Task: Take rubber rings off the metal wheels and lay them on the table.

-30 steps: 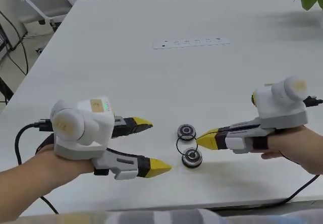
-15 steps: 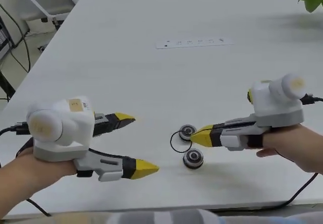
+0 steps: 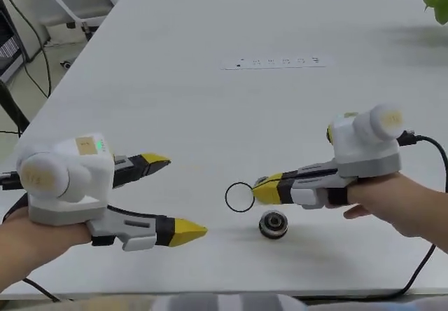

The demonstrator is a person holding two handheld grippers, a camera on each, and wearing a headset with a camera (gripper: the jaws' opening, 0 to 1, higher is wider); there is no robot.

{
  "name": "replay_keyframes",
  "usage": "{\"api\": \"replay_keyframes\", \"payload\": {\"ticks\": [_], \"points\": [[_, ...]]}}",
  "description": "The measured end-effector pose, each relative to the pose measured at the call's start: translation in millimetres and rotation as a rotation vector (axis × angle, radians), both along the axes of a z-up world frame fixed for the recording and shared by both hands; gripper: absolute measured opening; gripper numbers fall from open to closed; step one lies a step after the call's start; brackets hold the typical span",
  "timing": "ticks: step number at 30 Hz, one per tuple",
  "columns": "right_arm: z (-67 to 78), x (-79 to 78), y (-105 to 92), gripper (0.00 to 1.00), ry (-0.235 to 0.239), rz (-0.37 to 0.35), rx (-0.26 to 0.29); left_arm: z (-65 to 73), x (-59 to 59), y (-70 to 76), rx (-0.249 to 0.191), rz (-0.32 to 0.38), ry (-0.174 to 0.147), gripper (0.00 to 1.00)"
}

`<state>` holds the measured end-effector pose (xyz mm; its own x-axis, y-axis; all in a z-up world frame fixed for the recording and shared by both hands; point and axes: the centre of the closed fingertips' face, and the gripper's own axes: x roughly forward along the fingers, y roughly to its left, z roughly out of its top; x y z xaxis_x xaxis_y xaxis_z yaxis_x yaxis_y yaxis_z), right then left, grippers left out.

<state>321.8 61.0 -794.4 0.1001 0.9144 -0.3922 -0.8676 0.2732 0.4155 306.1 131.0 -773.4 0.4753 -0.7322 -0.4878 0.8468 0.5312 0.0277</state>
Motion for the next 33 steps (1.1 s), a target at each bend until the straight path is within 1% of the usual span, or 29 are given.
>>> {"api": "replay_keyframes", "payload": {"ticks": [2,3,7,10,12,15,16,21,23,25,29,30,33], "points": [[-3.3,-0.2,3.9,0.0,0.002,0.009,-0.007,-0.2,1.7,3.9,-0.001,0.016,-0.002,0.8],[-4.8,-0.8,5.5,0.0,0.003,0.014,-0.01,0.0,2.4,6.0,-0.008,0.026,0.001,0.8],[-14.1,-3.9,11.5,0.0,0.007,0.038,-0.029,-2.5,1.6,9.0,-0.011,0.033,0.013,0.79],[-21.8,-5.5,14.7,0.0,0.0,0.048,-0.058,-4.6,-0.1,10.7,-0.007,0.034,0.019,0.8],[-27.7,-4.1,14.2,0.0,-0.003,0.049,-0.068,-4.7,-0.2,11.3,-0.01,0.038,0.021,0.8],[-32.6,-3.5,16.4,0.0,-0.008,0.05,-0.083,-5.2,-0.1,12.6,-0.011,0.043,0.02,0.8],[-35.4,-2.2,16.9,0.0,-0.016,0.046,-0.093,-5.5,-0.1,12.7,-0.012,0.045,0.021,0.8],[-45.0,-3.1,19.6,0.0,-0.019,0.052,-0.127,-7.8,-1.3,10.5,-0.017,0.047,0.024,0.79],[-48.2,-3.7,19.8,0.0,-0.031,0.053,-0.142,-8.8,-2.3,9.5,-0.02,0.045,0.026,0.8],[-52.2,-4.1,19.3,0.0,-0.038,0.052,-0.165,-10.5,-3.1,9.7,-0.011,0.043,0.024,0.8],[-56.0,-5.6,20.2,0.0,-0.067,0.064,-0.184,-11.9,-4.2,10.2,-0.007,0.038,0.025,0.79],[-56.5,-5.7,20.5,0.03,-0.072,0.066,-0.185,-11.8,-4.0,10.6,-0.01,0.039,0.025,0.79],[-58.4,-6.1,20.9,0.04,-0.084,0.075,-0.195,-12.5,-4.0,11.4,-0.008,0.041,0.028,0.79]]}}
